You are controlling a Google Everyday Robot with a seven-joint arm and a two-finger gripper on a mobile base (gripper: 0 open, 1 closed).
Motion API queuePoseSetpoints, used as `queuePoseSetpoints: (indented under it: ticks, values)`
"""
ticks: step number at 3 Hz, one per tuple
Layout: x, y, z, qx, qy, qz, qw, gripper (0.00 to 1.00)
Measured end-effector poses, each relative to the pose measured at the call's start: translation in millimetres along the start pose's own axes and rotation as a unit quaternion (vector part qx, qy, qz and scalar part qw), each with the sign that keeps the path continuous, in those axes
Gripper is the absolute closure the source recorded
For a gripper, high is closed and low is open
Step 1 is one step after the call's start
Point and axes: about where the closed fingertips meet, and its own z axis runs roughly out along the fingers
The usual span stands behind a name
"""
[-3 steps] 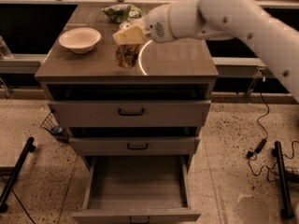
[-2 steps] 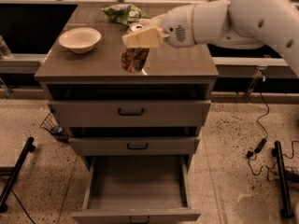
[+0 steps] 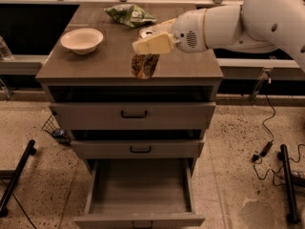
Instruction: Place orange can into bottom drawer
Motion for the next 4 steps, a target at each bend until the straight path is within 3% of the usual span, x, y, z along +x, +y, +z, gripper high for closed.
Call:
queuePoseSetpoints:
  ticks: [1, 2, 3, 4]
  values:
    - [67.0, 24.2, 8.9, -0.012, 0.026, -0.045, 0.9986, 1.00]
    - [133.4, 51.7, 14.6, -0.048, 0.048, -0.084, 0.9942, 1.00]
    - [132.9, 51.4, 14.7, -0.048, 0.048, -0.083, 0.9942, 1.00]
    - [162.7, 58.0, 30.7, -0.040, 0.036, -0.061, 0.9966, 1.00]
